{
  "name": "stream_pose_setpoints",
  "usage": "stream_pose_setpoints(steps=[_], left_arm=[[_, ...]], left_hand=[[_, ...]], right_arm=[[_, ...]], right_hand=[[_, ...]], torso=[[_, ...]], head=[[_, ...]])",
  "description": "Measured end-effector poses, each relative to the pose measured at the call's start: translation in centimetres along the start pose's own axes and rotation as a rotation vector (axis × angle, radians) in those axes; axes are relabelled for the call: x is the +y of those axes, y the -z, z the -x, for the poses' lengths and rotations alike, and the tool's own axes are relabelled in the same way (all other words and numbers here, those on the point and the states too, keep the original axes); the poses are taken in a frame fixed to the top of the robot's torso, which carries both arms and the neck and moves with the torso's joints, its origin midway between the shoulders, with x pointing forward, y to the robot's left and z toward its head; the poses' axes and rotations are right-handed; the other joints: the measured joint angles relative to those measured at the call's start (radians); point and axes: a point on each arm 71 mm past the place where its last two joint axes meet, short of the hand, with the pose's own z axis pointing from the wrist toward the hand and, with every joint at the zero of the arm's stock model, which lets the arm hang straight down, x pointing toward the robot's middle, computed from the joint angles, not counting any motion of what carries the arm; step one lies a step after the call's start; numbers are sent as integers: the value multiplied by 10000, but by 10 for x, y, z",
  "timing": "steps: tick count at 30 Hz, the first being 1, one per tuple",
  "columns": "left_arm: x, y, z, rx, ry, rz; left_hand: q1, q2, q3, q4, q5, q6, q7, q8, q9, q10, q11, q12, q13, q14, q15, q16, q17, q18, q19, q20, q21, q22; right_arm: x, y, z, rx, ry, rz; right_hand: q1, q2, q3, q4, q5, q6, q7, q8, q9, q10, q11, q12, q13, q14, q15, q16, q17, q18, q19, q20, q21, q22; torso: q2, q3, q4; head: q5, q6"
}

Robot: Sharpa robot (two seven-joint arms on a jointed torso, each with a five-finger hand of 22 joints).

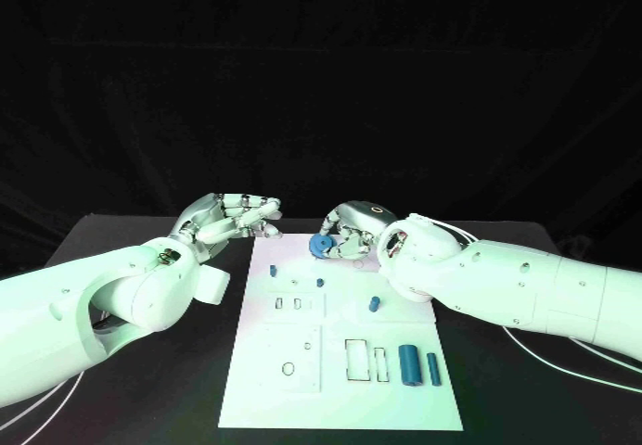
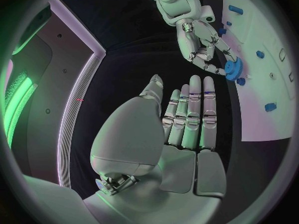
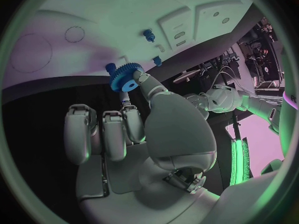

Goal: Assemble the parts on the task board

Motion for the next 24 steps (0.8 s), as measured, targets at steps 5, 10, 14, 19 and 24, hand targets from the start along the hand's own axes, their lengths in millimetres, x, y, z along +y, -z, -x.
stream_pose_setpoints(steps=[5, 10, 14, 19, 24], left_arm=[[0, -1, -1, 28, 16, 4], [0, -1, -2, 48, 27, 9], [0, -1, -3, 55, 31, 11], [0, 0, -3, 55, 32, 13], [0, 0, -3, 63, 36, 12]], left_hand=[[0, 0, 0, 0, 0, 0, 0, 0, 0, 0, 0, 0, 0, 0, 0, 0, 0, 0, 0, 0, 0, 0], [0, 0, -25, 25, 0, 0, 0, 0, 0, 0, 0, 0, 0, 0, 0, 0, 8, 0, 0, 0, 0, 0], [0, 0, -25, 25, 0, 0, 0, 0, 0, 0, 0, 0, 0, 0, 0, 0, 8, 0, 0, 0, 0, 1], [0, 0, -25, 25, 0, 0, -1, 0, 0, 0, 0, 0, 0, 0, 0, 0, 7, 0, 0, 0, 0, 1], [0, 0, -25, 25, 0, -1, 0, 0, 1, 0, 0, 0, 0, 0, 0, 0, 7, 1, 0, 0, 0, 1]], right_arm=[[7, -6, -10, 71, 30, 43], [11, -10, -18, 162, 43, 38], [12, -11, -23, 232, 51, 3], [14, -12, -27, 322, 69, -22], [14, -14, -28, 356, 124, -69]], right_hand=[[-26, -27, 6, -4, 13, -1, -1, -19, 0, 0, 0, 0, -1, 0, 0, 0, 0, 0, 0, 0, 0, 0], [-27, -27, 12, -9, 13, -4, -4, -47, 0, 0, 0, 0, -1, 0, 0, 0, 8, 0, 0, 0, 0, -1], [-101, -30, 40, 20, 13, -16, -17, -76, 0, 0, 0, 0, -2, 0, 1, 0, 8, -1, 0, 0, 0, -1], [-104, -27, 41, 21, 13, -16, -18, -88, 0, 0, 0, 0, -2, 0, 1, 0, 7, 0, -1, 0, 0, -1], [-131, -53, 84, 5, 10, -14, -20, -122, 1, 0, 0, 1, -3, 0, 1, 0, 6, 0, -1, 0, -1, -2]], torso=[[8, 1, -7], [12, 4, -20], [12, 11, -27], [12, 24, -35], [12, 26, -39]], head=[[13, -14], [37, -34], [42, -55], [68, -71], [71, -78]])
